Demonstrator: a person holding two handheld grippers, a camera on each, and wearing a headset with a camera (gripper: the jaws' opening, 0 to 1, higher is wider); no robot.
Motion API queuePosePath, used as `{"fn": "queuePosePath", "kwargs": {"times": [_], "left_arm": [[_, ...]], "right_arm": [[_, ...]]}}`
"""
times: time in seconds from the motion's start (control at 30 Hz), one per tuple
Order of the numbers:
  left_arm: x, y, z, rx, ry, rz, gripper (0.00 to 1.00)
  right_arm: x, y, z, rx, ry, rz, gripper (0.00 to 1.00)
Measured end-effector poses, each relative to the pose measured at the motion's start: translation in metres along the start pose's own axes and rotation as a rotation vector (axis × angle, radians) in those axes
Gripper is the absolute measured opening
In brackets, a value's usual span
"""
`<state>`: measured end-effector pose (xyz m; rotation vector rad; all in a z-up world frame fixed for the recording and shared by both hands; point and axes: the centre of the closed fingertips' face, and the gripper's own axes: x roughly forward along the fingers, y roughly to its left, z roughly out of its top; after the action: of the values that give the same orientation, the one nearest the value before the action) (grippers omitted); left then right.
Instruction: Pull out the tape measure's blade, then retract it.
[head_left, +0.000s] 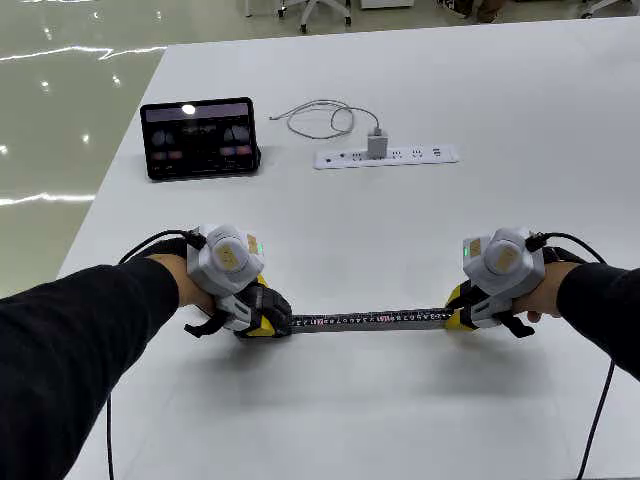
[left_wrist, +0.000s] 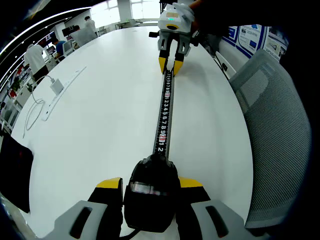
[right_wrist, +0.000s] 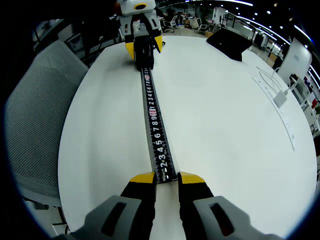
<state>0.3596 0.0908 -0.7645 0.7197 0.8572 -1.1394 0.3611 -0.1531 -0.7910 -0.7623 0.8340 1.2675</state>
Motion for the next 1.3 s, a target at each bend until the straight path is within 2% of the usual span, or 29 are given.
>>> {"fn": "queuePosePath", "kwargs": {"times": [0.1,0.13,0.17,0.27,0.4,0.43,0.47,0.53,0.6,0.73,0.8,0.83,0.93,1.03,1.1,1.2,1.27,1.3], "left_arm": [[-0.002,0.007,0.0,-0.026,-0.028,0.052,0.44],[-0.003,0.009,-0.001,-0.034,-0.033,0.064,0.47],[-0.005,0.012,-0.001,-0.072,-0.041,0.088,0.51],[-0.01,0.019,-0.005,-0.104,-0.04,0.13,0.64],[-0.017,0.018,-0.008,-0.179,-0.061,0.133,0.67],[-0.019,0.019,-0.007,-0.23,-0.085,0.141,0.69],[-0.02,0.018,-0.005,-0.254,-0.106,0.137,0.74],[-0.023,0.021,-0.01,-0.293,-0.109,0.162,0.81],[-0.024,0.021,-0.013,-0.333,-0.115,0.166,0.89],[-0.028,0.023,-0.015,-0.361,-0.155,0.195,1.0],[-0.033,0.027,-0.016,-0.381,-0.175,0.231,1.0],[-0.037,0.033,-0.017,-0.383,-0.197,0.266,1.0],[-0.043,0.037,-0.018,-0.454,-0.254,0.289,1.0],[-0.05,0.038,-0.024,-0.483,-0.274,0.313,1.0],[-0.055,0.038,-0.027,-0.497,-0.297,0.331,1.0],[-0.058,0.034,-0.035,-0.521,-0.306,0.332,1.0],[-0.06,0.032,-0.04,-0.534,-0.313,0.339,1.0],[-0.063,0.031,-0.039,-0.53,-0.328,0.346,1.0]], "right_arm": [[0.0,0.001,0.001,-0.025,0.0,-0.014,0.16],[0.001,-0.002,0.0,-0.011,-0.002,-0.017,0.19],[0.001,-0.003,0.0,-0.001,-0.003,-0.02,0.21],[-0.001,-0.004,-0.001,0.008,-0.007,-0.033,0.26],[-0.005,-0.003,-0.003,0.054,-0.01,-0.053,0.34],[-0.006,-0.004,-0.002,0.096,-0.031,-0.063,0.35],[-0.007,-0.002,-0.002,0.12,-0.042,-0.053,0.38],[-0.01,-0.003,-0.005,0.134,-0.043,-0.067,0.42],[-0.011,-0.002,-0.008,0.149,-0.042,-0.08,0.43],[-0.014,0.0,-0.015,0.19,-0.05,-0.094,0.47],[-0.016,0.001,-0.016,0.224,-0.063,-0.098,0.52],[-0.018,0.001,-0.017,0.258,-0.075,-0.107,0.54],[-0.022,0.003,-0.017,0.316,-0.101,-0.13,0.62],[-0.026,0.003,-0.018,0.336,-0.12,-0.165,0.66],[-0.029,0.003,-0.017,0.344,-0.145,-0.184,0.74],[-0.034,0.005,-0.018,0.379,-0.169,-0.212,0.82],[-0.039,0.005,-0.013,0.408,-0.233,-0.231,0.86],[-0.04,0.005,-0.016,0.41,-0.227,-0.24,0.87]]}}
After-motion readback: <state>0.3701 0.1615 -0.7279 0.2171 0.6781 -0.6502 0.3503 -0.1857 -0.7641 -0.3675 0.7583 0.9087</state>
